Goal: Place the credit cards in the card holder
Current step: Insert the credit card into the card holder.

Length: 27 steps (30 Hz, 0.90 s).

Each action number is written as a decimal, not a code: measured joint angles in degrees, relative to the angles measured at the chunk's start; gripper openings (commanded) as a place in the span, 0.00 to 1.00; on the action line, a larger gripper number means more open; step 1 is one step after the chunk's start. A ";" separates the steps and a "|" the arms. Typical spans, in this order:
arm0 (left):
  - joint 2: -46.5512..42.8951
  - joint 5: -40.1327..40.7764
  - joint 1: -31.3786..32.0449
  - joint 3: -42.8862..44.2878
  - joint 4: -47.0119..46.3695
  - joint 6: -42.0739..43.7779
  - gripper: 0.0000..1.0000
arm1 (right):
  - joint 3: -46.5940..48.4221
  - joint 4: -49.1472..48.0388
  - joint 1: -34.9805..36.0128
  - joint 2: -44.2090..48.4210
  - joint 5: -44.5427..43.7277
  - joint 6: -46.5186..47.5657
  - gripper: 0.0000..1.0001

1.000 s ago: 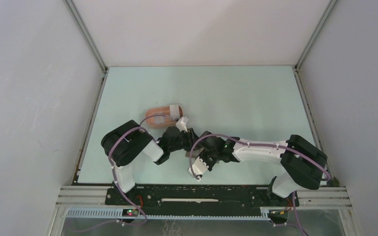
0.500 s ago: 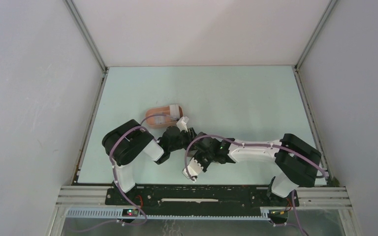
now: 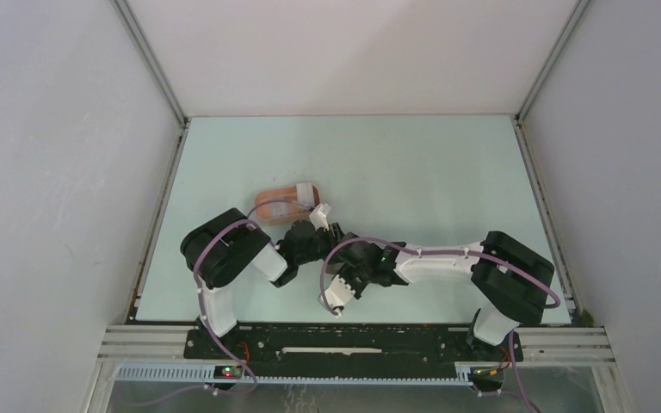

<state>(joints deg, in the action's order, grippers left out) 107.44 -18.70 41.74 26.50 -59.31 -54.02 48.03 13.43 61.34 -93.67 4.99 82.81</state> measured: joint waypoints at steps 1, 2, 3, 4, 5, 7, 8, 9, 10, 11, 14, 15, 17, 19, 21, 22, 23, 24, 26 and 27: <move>0.07 0.00 0.00 0.09 -0.02 0.00 0.45 | -0.02 0.13 -0.20 0.02 -0.24 0.07 0.06; 0.11 -0.02 0.00 0.15 -0.02 0.00 0.45 | -0.04 0.33 -0.37 0.09 -0.50 0.24 0.05; 0.15 -0.04 0.00 0.20 -0.04 0.02 0.45 | -0.20 0.42 -0.57 0.24 -0.81 0.44 0.05; 0.15 -0.04 0.00 0.20 -0.07 0.02 0.45 | -0.39 0.39 -0.70 0.42 -1.14 0.52 0.05; 0.17 -0.04 0.02 0.20 -0.07 0.02 0.45 | -0.63 0.42 -0.87 0.66 -1.49 0.63 0.05; 0.17 -0.04 0.02 0.20 -0.09 0.02 0.45 | -1.36 0.48 -1.18 1.40 -1.99 0.70 0.05; 0.17 -0.07 0.02 0.20 -0.09 0.02 0.45 | -1.66 0.50 -1.27 1.79 -2.05 0.70 0.05; 0.20 -0.07 0.02 0.20 -0.11 0.02 0.45 | -1.99 0.55 -1.29 2.27 -2.23 0.68 0.05; 0.22 -0.07 0.02 0.20 -0.13 0.02 0.45 | -2.23 0.68 -1.33 2.71 -2.29 0.68 0.05; 0.22 -0.07 0.02 0.20 -0.13 0.02 0.45 | -2.47 0.87 -1.33 3.15 -2.38 0.66 0.05; 0.22 -0.09 0.00 0.20 -0.15 0.02 0.45 | -3.21 1.27 -1.38 4.42 -2.47 0.57 0.05; 0.22 -0.11 0.00 0.20 -0.20 0.02 0.45 | -3.39 1.51 -1.38 4.76 -2.43 0.46 0.05; 0.22 -0.13 0.00 0.20 -0.20 0.02 0.45 | -3.76 2.32 -1.57 5.70 -2.08 0.20 0.06; 0.22 -0.13 0.00 0.20 -0.20 0.02 0.45 | -3.89 3.30 -1.90 6.95 -1.42 -0.39 0.12; 0.20 -0.11 0.00 0.20 -0.17 0.02 0.45 | -3.91 4.39 -2.34 8.72 -0.09 -1.36 0.20; 0.15 -0.11 0.00 0.20 -0.15 0.02 0.45 | -3.98 4.96 -2.58 9.99 0.90 -2.12 0.24; 0.09 -0.11 0.02 0.20 -0.11 0.04 0.45 | -4.04 5.79 -2.91 11.58 2.16 -2.80 0.28; -0.02 -0.07 0.02 0.20 0.07 0.04 0.45 | -4.04 6.73 -3.32 13.29 3.63 -3.69 0.32; -0.55 0.20 0.02 0.20 0.74 0.09 0.45 | -3.61 9.88 -5.16 17.66 8.11 -6.29 0.37; -1.03 0.52 0.04 0.20 1.49 0.13 0.45 | -3.30 11.10 -6.19 19.15 9.94 -7.30 0.38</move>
<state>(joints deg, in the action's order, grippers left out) 106.41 -18.17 41.78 26.70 -57.82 -53.89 44.73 24.53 55.16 -74.52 14.94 75.50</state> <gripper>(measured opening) 0.449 0.329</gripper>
